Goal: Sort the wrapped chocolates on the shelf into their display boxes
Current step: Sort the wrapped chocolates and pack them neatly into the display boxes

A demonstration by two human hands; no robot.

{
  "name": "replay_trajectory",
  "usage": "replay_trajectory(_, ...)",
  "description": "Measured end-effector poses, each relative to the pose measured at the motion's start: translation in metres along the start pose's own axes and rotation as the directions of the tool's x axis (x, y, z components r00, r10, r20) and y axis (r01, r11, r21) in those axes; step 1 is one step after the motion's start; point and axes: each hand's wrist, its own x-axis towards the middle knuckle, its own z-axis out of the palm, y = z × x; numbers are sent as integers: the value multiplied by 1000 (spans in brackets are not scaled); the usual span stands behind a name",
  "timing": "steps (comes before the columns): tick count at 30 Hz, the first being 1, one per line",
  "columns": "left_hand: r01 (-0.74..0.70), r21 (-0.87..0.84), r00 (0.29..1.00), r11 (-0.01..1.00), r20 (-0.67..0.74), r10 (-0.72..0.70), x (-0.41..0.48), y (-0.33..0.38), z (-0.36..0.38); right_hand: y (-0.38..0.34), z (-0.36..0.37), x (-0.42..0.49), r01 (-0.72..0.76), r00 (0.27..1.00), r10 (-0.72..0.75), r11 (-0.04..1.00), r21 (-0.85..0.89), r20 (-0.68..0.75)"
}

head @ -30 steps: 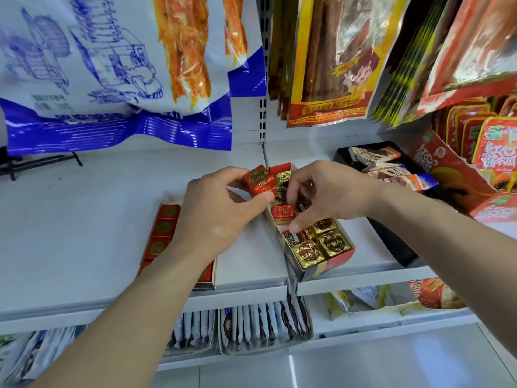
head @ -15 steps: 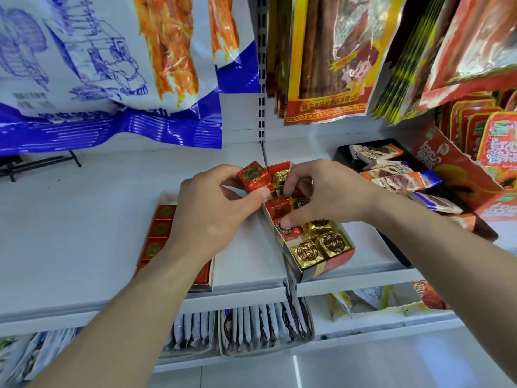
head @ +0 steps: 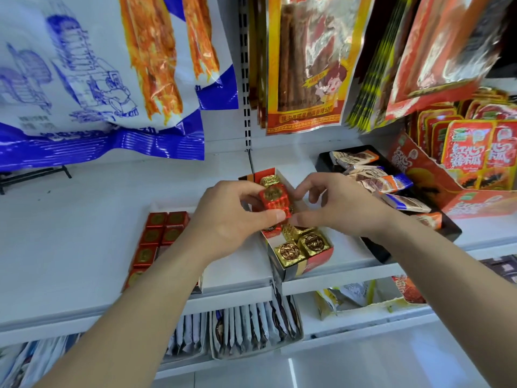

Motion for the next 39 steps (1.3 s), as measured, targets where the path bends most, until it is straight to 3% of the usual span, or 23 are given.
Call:
replay_trajectory(4, 24, 61, 992, 998, 125, -31, -1, 2, 2, 9, 2, -7, -25, 999, 28, 988, 153, -18)
replay_trajectory(9, 32, 97, 985, 995, 165, -48, -3, 6, -4, 17, 3, -9, 6, 999, -1, 987, 161, -34)
replay_trajectory(16, -45, 302, 978, 952, 210, -20, -7, 6, -7, 17, 5, -7, 19, 999, -14, 989, 148, -32)
replay_trajectory(23, -51, 212, 963, 976, 268, -8, -9, 4, -9, 1, 9, -12, 187, 977, -177, 978, 89, -116)
replay_trajectory(28, -54, 126, 968, 990, 250, 21, -8, 1, -14, -10, 14, -17, 307, 951, -307, 952, 3, 29)
replay_trajectory(32, -40, 58, 968, 998, 248, 24, -6, -3, -14, -7, 11, -14, 307, 949, -304, 951, -29, 80)
replay_trajectory(37, -105, 181, 994, 978, -11, 109, 3, -11, -16, -6, 7, -13, 297, 946, -288, 954, -39, 152)
replay_trajectory(39, -88, 226, 994, 970, -42, 100, 7, -13, -10, -6, 6, -12, 303, 941, -291, 952, -48, 173)
